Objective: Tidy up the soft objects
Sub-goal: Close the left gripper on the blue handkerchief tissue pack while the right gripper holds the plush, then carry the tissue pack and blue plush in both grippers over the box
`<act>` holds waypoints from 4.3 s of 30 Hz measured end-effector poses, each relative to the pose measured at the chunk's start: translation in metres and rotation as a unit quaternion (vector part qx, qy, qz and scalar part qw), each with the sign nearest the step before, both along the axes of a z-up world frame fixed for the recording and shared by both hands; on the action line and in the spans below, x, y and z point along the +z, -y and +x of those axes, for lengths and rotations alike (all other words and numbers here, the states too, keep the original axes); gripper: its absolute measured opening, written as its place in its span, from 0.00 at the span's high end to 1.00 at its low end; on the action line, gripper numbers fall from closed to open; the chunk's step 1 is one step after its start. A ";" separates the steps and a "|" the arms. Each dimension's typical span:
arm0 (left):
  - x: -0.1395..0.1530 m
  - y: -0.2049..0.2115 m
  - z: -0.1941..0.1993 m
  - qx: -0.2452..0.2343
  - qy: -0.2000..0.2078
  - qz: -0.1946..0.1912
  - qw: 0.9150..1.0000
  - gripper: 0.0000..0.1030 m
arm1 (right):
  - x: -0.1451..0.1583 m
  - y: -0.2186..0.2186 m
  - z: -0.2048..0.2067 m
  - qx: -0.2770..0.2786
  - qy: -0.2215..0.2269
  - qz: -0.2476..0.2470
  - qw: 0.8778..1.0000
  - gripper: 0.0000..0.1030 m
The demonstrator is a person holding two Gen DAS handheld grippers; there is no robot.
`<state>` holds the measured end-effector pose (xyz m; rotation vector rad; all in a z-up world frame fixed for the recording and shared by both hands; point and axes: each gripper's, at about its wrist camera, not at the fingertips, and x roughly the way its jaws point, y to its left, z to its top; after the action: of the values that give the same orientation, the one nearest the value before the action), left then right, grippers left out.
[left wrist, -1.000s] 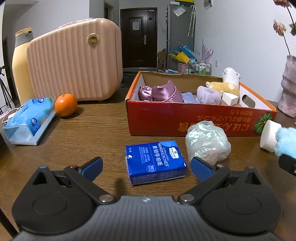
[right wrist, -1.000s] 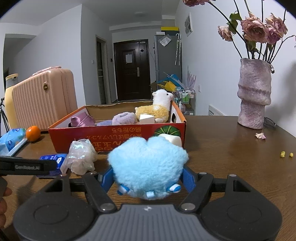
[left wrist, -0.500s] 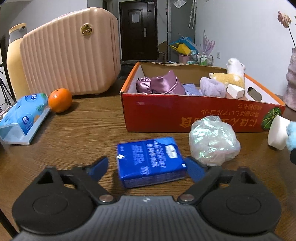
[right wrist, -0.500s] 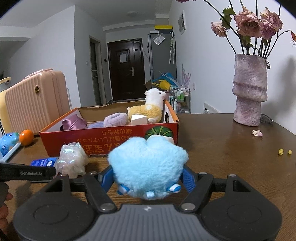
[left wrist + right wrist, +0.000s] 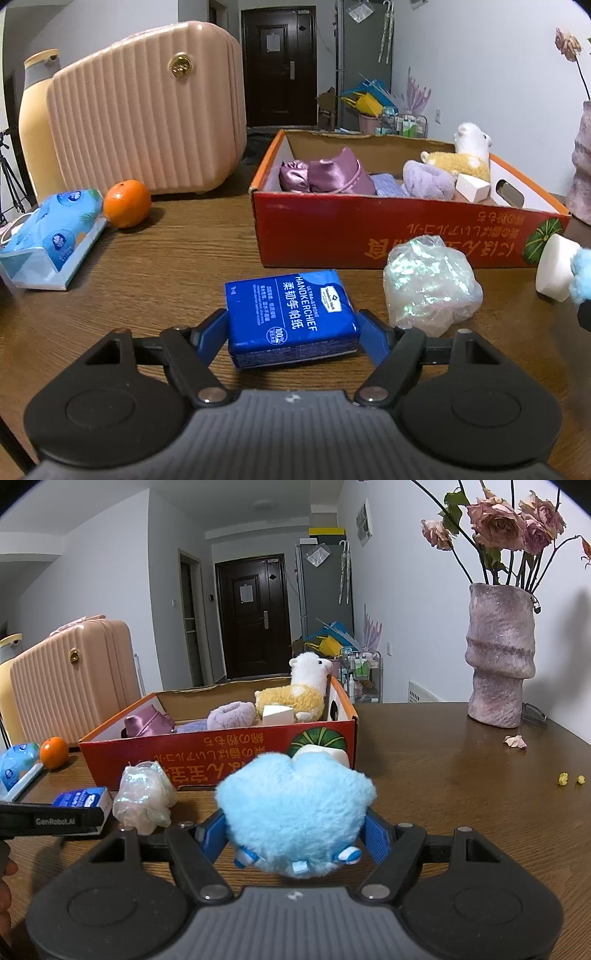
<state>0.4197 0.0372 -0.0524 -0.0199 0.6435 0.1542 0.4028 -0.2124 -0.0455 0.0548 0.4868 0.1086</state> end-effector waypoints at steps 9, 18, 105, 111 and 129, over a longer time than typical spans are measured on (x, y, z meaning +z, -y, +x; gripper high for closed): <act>0.012 -0.011 -0.017 0.023 0.040 -0.005 0.999 0.26 | 0.000 -0.001 0.000 0.004 0.001 0.000 1.000 0.30; 0.021 -0.018 -0.038 0.041 0.064 -0.002 0.997 0.26 | 0.000 -0.002 -0.003 0.009 0.006 -0.003 1.000 0.30; 0.027 -0.013 0.030 -0.001 0.028 -0.048 0.998 0.01 | 0.015 -0.036 0.062 0.049 0.082 -0.002 0.995 0.29; 0.003 0.002 0.044 -0.007 -0.023 -0.014 1.000 0.01 | 0.013 -0.036 0.062 0.052 0.079 -0.005 0.996 0.29; 0.016 -0.007 0.029 -0.011 0.002 -0.035 0.999 0.27 | 0.012 -0.037 0.061 0.057 0.078 -0.009 0.995 0.29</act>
<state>0.4491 0.0438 -0.0361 -0.0814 0.6452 0.1108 0.4642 -0.1752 -0.0333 0.0005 0.3355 0.2188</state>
